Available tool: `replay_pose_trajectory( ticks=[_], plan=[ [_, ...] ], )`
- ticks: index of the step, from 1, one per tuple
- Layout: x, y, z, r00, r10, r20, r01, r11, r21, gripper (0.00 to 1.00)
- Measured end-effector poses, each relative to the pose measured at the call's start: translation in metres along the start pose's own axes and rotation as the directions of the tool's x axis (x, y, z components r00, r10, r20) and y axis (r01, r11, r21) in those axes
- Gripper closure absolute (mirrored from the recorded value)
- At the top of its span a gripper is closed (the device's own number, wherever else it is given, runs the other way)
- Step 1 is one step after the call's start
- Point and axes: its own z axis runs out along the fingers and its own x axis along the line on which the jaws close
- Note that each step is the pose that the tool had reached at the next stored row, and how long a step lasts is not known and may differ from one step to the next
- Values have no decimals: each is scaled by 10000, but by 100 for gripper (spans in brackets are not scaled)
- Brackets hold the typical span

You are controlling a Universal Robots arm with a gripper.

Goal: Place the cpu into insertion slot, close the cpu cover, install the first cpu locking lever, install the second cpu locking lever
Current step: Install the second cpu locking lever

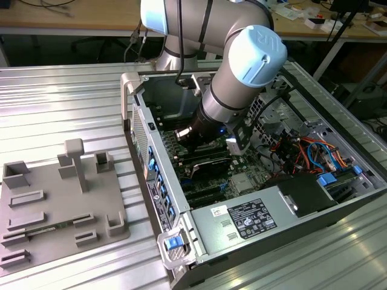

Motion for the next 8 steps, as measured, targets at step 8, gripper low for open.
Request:
replay_pose_trajectory(
  ticks=[8],
  plan=[
    [0, 9, 43, 10000, 1, 0, -1, 10000, -2, 89]
  ],
)
